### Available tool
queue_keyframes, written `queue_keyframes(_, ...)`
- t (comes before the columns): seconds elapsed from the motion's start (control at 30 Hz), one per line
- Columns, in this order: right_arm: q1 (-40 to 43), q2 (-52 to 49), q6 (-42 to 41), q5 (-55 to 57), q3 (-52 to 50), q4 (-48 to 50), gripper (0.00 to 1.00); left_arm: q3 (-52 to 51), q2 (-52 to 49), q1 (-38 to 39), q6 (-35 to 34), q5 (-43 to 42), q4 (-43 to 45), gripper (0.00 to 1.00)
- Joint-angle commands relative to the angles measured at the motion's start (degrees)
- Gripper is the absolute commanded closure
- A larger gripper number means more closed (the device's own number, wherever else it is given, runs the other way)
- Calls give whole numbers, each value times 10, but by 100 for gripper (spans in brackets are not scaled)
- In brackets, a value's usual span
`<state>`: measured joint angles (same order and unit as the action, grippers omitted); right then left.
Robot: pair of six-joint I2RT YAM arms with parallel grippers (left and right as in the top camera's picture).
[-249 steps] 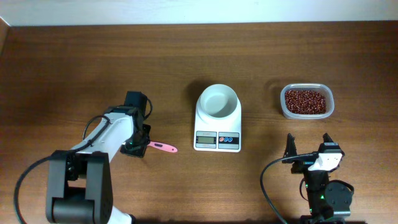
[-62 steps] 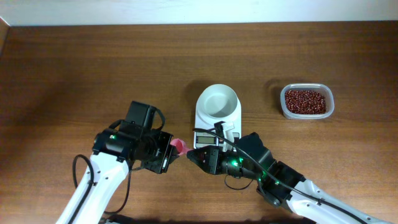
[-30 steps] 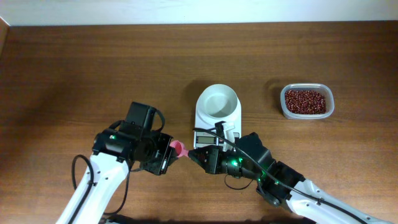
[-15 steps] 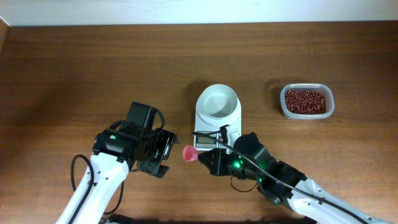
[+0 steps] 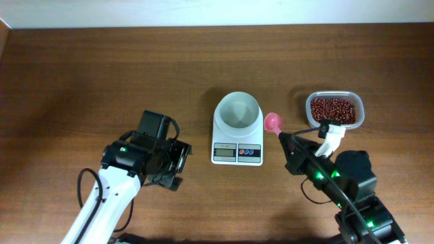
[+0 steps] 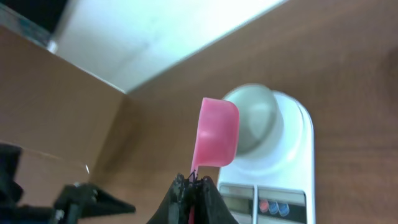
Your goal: Scoop and weigh 50g on scale
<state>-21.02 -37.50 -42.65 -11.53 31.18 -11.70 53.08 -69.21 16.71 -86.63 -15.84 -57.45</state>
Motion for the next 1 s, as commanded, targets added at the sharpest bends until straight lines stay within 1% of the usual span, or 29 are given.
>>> queue_keyframes(0.0,5,8,7,20,6,23,96,-1,5,4,2,2,1,91)
queue_keyframes(0.03,5,8,7,31,6,30,96,-1,4,14,1,3,4,100)
queue_keyframes(0.13,5,8,7,60,6,39,96,-1,3,52,2,4,37,100)
queue_keyframes(0.2,5,8,7,70,6,41,96,-1,3,86,2,19,68,100)
queue_keyframes(0.3,5,9,7,111,7,43,96,-1,3,163,2,99,131,100)
queue_keyframes(0.33,5,12,7,130,7,42,96,-1,3,192,2,142,147,100)
queue_keyframes(0.43,5,25,7,155,7,42,96,-1,3,243,2,226,150,100)
queue_keyframes(0.47,5,34,7,169,7,42,96,-1,3,260,17,259,150,100)
queue_keyframes(0.5,5,43,7,189,7,42,96,-1,3,281,44,308,150,88)
queue_keyframes(0.53,5,49,7,205,7,42,96,-1,3,289,54,332,147,65)
queue_keyframes(0.57,5,55,7,213,7,42,96,-1,3,294,55,347,141,51)
queue_keyframes(0.63,5,64,7,212,7,37,96,-1,3,295,55,351,126,6)
queue_keyframes(0.67,5,68,7,214,7,30,96,-1,3,295,55,352,123,1)
queue_keyframes(0.77,5,69,7,243,7,10,96,-1,3,295,55,349,115,0)
queue_keyframes(0.8,5,69,7,252,7,5,96,-1,3,295,55,342,114,17)
queue_keyframes(0.87,5,69,7,253,7,2,96,-1,3,295,57,332,113,84)
queue_keyframes(0.93,5,69,7,253,7,-1,96,-1,3,295,120,337,114,99)
queue_keyframes(0.97,5,69,7,254,7,-3,96,-1,3,295,147,342,114,100)
